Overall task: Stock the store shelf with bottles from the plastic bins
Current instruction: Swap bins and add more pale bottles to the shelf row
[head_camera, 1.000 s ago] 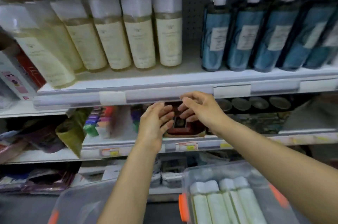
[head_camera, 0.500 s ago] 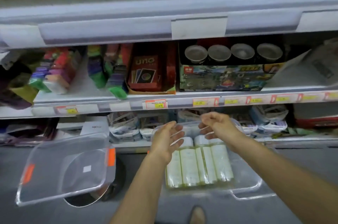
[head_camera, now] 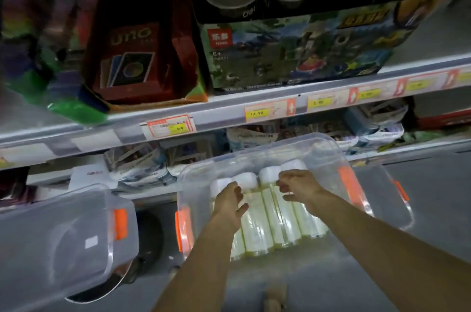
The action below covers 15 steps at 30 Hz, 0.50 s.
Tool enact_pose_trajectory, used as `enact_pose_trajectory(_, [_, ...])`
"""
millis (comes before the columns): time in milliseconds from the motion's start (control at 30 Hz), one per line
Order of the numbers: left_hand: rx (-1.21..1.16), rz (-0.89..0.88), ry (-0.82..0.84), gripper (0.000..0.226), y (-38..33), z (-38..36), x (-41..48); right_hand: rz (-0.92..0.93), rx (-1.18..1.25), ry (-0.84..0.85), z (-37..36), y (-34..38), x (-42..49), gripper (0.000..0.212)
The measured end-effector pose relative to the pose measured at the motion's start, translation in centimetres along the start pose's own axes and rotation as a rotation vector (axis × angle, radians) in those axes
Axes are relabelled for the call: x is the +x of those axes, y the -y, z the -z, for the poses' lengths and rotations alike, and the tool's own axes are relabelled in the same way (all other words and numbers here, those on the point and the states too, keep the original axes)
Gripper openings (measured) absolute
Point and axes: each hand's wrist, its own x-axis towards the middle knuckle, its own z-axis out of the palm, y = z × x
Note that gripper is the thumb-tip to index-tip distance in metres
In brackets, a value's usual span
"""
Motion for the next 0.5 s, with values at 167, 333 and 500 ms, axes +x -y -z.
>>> enact_pose_trajectory(167, [0.052, -0.052, 0.032, 0.049, -0.2, 0.3, 3.4, 0.011, -0.036, 0.119, -4.0, -0.4, 2.9, 0.011])
enact_pose_trajectory(333, [0.134, -0.02, 0.084, 0.065, -0.5, 0.0, 5.1, 0.006, -0.15, 0.133, -7.4, 0.0, 5.0, 0.028])
enact_pose_trajectory(500, [0.14, 0.042, 0.142, 0.068, -0.6, 0.0, 6.2, -0.041, -0.223, 0.098, -8.7, -0.5, 7.0, 0.037])
